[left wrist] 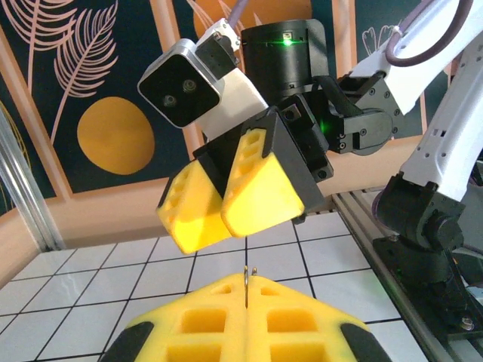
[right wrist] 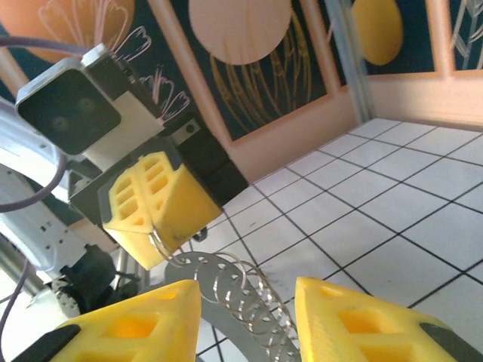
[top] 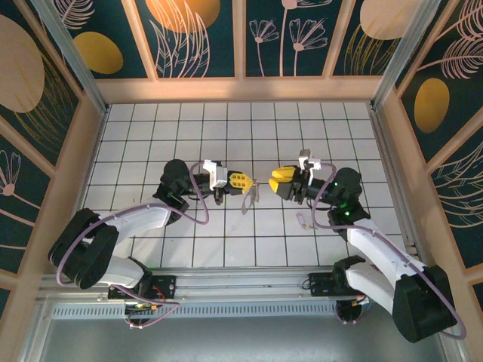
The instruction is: Put the keys on the keyring
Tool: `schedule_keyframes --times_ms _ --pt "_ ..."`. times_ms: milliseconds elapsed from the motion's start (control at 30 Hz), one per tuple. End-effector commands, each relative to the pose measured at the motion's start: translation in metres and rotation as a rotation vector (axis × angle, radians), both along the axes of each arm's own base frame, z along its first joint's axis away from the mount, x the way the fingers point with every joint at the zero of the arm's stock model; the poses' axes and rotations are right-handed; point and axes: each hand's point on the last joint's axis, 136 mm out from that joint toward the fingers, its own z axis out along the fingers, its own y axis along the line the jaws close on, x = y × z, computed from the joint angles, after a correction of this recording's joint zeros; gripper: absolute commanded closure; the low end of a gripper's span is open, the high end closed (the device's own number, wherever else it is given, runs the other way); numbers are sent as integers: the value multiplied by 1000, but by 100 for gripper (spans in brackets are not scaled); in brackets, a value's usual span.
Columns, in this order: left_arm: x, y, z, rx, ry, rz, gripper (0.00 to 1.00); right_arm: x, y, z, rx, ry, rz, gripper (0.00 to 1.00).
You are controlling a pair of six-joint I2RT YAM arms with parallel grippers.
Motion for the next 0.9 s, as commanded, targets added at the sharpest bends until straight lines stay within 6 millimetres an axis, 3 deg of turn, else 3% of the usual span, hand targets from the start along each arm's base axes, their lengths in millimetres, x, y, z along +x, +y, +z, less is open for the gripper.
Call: schedule_keyframes --times_ms 0,267,733,867 --pt "-2 -1 21 -43 -53 -30 100 -12 13 18 3 -99 85 63" --pt "1 -3 24 -30 -30 -36 100 -19 31 21 -5 -130 137 68" --pt "2 -5 22 -17 -4 -43 100 -24 38 30 2 -165 160 68" --pt "2 -5 21 -15 3 -45 100 -23 42 29 -2 -161 170 73"
